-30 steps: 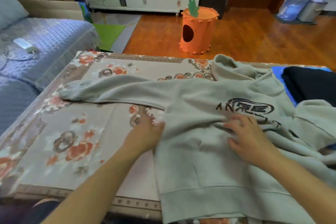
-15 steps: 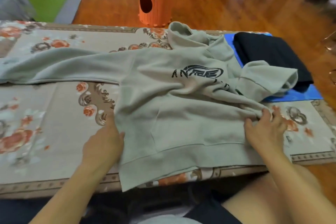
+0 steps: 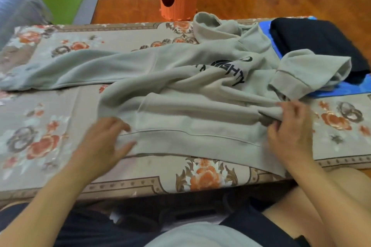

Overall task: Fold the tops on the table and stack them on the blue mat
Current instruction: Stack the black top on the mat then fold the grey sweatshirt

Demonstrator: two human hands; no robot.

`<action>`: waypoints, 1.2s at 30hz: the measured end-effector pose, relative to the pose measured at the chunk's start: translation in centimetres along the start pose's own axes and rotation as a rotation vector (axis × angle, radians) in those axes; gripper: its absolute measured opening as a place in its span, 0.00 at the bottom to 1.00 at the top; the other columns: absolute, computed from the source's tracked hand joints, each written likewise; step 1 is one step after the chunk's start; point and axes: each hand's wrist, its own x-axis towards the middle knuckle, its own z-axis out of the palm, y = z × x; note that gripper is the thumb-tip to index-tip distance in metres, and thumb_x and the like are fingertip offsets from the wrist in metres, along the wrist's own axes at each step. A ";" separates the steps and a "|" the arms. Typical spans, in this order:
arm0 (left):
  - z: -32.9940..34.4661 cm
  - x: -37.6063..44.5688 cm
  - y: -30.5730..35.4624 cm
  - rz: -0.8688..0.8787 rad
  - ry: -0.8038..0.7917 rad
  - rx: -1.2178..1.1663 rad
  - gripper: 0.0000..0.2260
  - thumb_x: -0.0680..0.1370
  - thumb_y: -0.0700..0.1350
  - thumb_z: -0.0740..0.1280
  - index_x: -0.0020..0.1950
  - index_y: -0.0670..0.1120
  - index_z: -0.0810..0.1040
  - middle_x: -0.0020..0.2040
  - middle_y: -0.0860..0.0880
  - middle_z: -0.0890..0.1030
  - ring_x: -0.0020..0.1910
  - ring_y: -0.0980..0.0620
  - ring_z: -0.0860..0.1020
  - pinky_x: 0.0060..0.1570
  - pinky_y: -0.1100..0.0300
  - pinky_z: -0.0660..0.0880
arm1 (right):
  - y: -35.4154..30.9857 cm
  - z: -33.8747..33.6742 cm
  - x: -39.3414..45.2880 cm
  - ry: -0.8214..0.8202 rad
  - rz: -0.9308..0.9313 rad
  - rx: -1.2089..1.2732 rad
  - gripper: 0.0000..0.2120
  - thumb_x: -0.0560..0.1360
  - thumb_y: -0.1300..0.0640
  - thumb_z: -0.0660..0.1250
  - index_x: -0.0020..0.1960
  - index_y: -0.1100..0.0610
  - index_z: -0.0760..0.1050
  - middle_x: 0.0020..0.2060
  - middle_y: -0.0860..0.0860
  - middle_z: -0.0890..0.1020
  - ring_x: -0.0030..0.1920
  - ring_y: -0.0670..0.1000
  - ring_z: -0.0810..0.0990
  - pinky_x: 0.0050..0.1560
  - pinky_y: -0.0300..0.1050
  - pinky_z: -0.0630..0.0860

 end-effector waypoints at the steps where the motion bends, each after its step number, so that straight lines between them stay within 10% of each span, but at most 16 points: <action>1: 0.4 -0.4 0.1 0.098 -0.137 -0.024 0.21 0.75 0.66 0.66 0.58 0.53 0.78 0.57 0.54 0.75 0.57 0.50 0.73 0.57 0.55 0.71 | -1.0 0.2 -0.6 -0.108 -0.160 0.024 0.16 0.75 0.53 0.64 0.61 0.56 0.75 0.56 0.53 0.73 0.56 0.54 0.71 0.58 0.53 0.72; 5: 1.9 0.0 -0.3 0.232 -0.232 0.059 0.20 0.76 0.65 0.67 0.63 0.58 0.76 0.61 0.57 0.73 0.58 0.54 0.70 0.60 0.55 0.72 | -2.4 1.3 -2.7 -0.647 -0.500 -0.170 0.29 0.73 0.29 0.60 0.67 0.44 0.73 0.59 0.45 0.70 0.62 0.49 0.68 0.63 0.50 0.70; 11: 1.4 1.3 -1.2 0.296 -0.234 0.165 0.11 0.75 0.46 0.74 0.55 0.56 0.78 0.53 0.57 0.77 0.50 0.52 0.75 0.49 0.56 0.75 | -2.3 0.6 -2.3 -0.610 -0.628 -0.266 0.26 0.69 0.62 0.71 0.65 0.50 0.74 0.56 0.50 0.73 0.55 0.54 0.73 0.51 0.51 0.77; 16: -1.0 1.5 1.9 0.157 -0.704 -0.065 0.09 0.69 0.48 0.66 0.49 0.55 0.78 0.45 0.58 0.80 0.45 0.58 0.77 0.50 0.56 0.76 | -2.5 -3.3 0.5 -1.035 -0.325 -0.383 0.18 0.74 0.63 0.63 0.42 0.38 0.71 0.48 0.40 0.75 0.53 0.48 0.77 0.56 0.46 0.75; 20: -3.0 3.1 4.1 0.084 -0.928 -0.175 0.10 0.78 0.60 0.67 0.57 0.60 0.80 0.49 0.60 0.81 0.47 0.62 0.79 0.50 0.68 0.74 | -5.7 -6.9 4.0 -1.515 -0.188 -0.457 0.19 0.76 0.50 0.69 0.61 0.32 0.67 0.55 0.37 0.75 0.56 0.43 0.76 0.61 0.42 0.75; 26: -3.3 13.4 0.4 -0.219 -0.085 -0.358 0.05 0.82 0.49 0.65 0.54 0.57 0.80 0.51 0.57 0.82 0.48 0.58 0.78 0.52 0.61 0.74 | -11.6 -4.6 17.4 -0.798 -0.177 0.041 0.10 0.81 0.51 0.65 0.62 0.43 0.76 0.52 0.41 0.81 0.49 0.44 0.80 0.46 0.38 0.73; 36: 4.9 22.0 -9.8 -0.467 -0.004 0.079 0.27 0.84 0.59 0.46 0.82 0.55 0.51 0.82 0.44 0.56 0.81 0.43 0.54 0.79 0.45 0.54 | -13.4 10.3 33.9 -0.497 -0.111 -0.317 0.29 0.77 0.49 0.64 0.76 0.50 0.64 0.74 0.57 0.65 0.74 0.63 0.61 0.70 0.63 0.66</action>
